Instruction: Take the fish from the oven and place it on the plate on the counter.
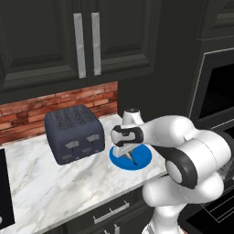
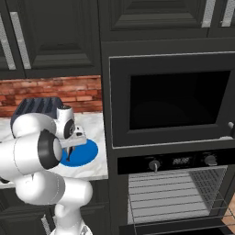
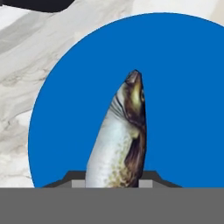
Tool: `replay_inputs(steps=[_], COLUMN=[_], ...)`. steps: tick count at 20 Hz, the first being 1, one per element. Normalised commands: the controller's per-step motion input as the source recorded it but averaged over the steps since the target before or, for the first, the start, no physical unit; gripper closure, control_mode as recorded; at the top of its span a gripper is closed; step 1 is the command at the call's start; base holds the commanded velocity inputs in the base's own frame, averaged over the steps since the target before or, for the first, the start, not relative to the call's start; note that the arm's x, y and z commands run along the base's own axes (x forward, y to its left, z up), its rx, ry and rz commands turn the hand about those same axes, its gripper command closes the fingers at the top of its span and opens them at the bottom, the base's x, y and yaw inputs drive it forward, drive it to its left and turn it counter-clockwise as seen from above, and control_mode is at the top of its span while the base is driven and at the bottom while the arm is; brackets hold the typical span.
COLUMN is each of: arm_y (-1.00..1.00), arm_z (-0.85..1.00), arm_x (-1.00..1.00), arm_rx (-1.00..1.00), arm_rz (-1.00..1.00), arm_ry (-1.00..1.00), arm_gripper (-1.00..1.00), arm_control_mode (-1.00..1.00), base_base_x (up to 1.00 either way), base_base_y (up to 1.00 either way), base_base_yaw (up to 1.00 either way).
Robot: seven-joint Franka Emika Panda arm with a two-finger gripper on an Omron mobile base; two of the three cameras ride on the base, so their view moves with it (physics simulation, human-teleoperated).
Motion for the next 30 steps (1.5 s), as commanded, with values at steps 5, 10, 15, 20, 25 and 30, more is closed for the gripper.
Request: replay_inputs(steps=[5, 10, 15, 20, 25, 30], arm_y=[-0.02, -0.01, 0.03, 0.10, 0.00, 0.00], arm_z=[0.00, 0.01, 0.00, 0.00, 0.00, 0.00], arm_x=[0.04, 0.01, 0.00, 0.00, 0.00, -0.02], arm_rx=[0.00, 0.00, 0.00, 0.00, 0.00, 0.00], arm_rz=[-0.09, -0.09, -0.02, -0.03, -0.01, 0.00], arm_ry=[0.00, 0.00, 0.00, 0.00, 0.00, 0.00], arm_gripper=[1.00, 1.00, -1.00, -1.00, -1.00, -1.00], arm_control_mode=[-1.00, -1.00, -1.00, -1.00, -1.00, -1.00], base_base_x=[0.00, 0.00, 0.00, 0.00, 0.00, 0.00], base_base_y=[0.00, 0.00, 0.00, 0.00, 0.00, 0.00], base_base_yaw=[0.00, 0.00, 0.00, 0.00, 0.00, 0.00])
